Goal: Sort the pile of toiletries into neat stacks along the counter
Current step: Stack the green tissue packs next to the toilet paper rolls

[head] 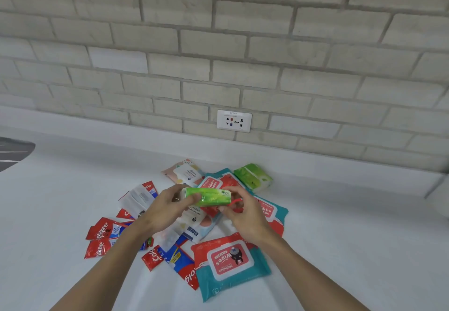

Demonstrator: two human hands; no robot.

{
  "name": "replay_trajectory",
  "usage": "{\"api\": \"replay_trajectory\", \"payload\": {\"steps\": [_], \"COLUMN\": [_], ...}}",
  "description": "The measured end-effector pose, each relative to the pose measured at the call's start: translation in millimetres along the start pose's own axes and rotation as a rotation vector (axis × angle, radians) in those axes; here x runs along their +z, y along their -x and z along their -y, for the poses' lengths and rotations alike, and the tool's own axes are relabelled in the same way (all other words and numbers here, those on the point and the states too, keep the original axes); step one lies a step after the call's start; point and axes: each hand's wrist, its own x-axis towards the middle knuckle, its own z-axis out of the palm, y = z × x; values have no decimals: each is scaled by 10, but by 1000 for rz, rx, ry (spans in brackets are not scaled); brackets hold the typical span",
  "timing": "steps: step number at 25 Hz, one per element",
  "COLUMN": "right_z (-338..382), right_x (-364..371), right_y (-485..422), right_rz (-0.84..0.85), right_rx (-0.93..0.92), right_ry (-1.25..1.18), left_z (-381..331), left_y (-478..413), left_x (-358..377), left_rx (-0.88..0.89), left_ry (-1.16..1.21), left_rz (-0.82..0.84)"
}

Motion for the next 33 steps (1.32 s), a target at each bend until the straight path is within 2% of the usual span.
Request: {"api": "replay_trajectory", "payload": {"steps": [5, 8, 12, 16, 24, 27, 33], "right_z": [-144, -218, -300, -432, -786, -963, -1190], "right_x": [-296, -528, -882, -1267, -2253, -2664, -3531], "right_y": [73, 121, 210, 312, 547, 629, 776], "right_rz": [-94, -120, -180, -221, -318, -332, -329], "right_rx": [42, 53, 110, 159, 194, 281, 515], "right_ry": [-2, -201, -316, -417, -410, -429, -589], "left_z": [-220, -359, -536, -727, -1212, -1435, -1798], "left_y": [-82, -140, -248, -364, -677, -782, -1072], "left_x": [232, 425, 808, 1188, 2192, 2634, 3377], "left_rx": [-67, -35, 65, 140, 142, 171, 195], "left_ry": [102, 167, 197, 209, 263, 287, 301], "left_rz": [201, 302, 209, 191, 212, 185, 243]}}
